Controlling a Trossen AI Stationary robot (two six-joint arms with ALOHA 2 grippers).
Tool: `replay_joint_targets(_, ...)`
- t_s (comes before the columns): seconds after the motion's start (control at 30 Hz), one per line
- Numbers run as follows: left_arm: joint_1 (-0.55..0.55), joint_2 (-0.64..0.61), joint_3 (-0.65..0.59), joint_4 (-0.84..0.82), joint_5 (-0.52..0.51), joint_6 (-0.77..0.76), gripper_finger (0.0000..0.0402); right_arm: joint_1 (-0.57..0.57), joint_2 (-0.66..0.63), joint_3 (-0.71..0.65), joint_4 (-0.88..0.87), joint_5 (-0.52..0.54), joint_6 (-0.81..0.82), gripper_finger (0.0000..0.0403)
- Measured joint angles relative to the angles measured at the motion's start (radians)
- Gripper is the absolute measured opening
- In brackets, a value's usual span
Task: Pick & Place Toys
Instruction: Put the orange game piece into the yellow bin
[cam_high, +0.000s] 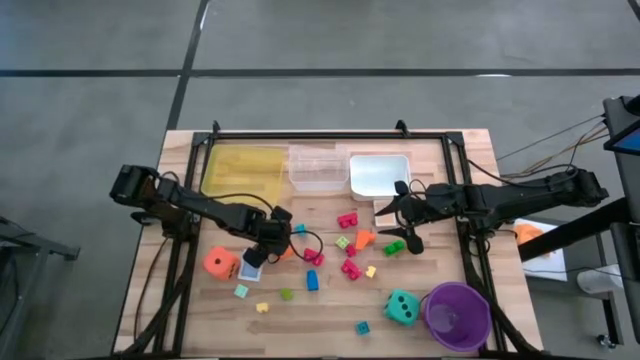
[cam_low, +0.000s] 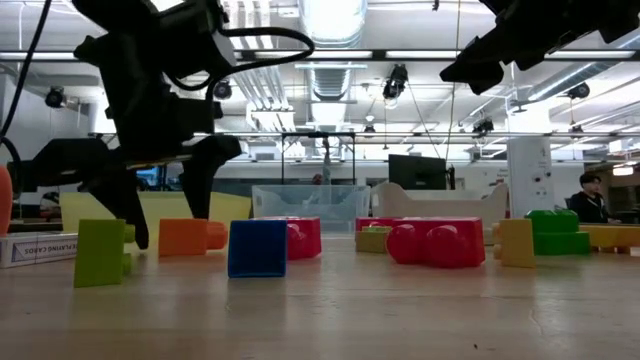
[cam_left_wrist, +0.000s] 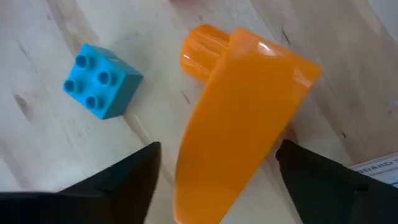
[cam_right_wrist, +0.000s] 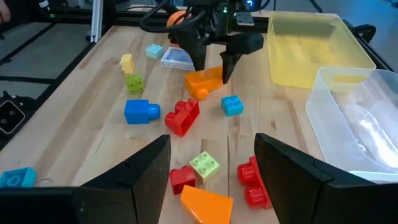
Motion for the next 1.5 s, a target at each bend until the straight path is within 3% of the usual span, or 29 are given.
replay_joint_targets(0.23,0.000,0.000,-0.007,0.012,0.020,0.023,0.0235,0.000,0.000,0.000,0.001,0.001,-0.006,0.0230)
replay_joint_targets(0.47,0.000,0.000,-0.007,0.014,0.015,0.023,0.0129,0.000,0.000,0.000,0.001,0.003,-0.009,0.0230)
replay_joint_targets(0.77,-0.001,-0.010,0.028,-0.020,-0.021,-0.079,0.0129,0.000,0.000,0.000,0.002,0.003,-0.009,0.0230)
replay_joint_targets(1.0,0.000,-0.100,0.118,-0.108,-0.024,-0.227,0.0129,0.000,0.001,-0.001,0.004,0.003,-0.009,0.0230)
replay_joint_targets(1.2,0.009,-0.248,0.154,-0.176,-0.180,-0.424,0.0129,0.000,0.001,-0.002,0.003,0.002,-0.009,0.0230)
replay_joint_targets(1.3,0.038,-0.330,0.157,-0.208,-0.253,-0.537,0.0129,0.000,0.001,-0.002,0.003,0.002,-0.018,0.0230)
replay_joint_targets(1.5,0.193,-0.447,0.157,-0.333,-0.278,-0.692,0.0129,0.000,0.001,-0.004,0.002,0.000,-0.027,0.0230)
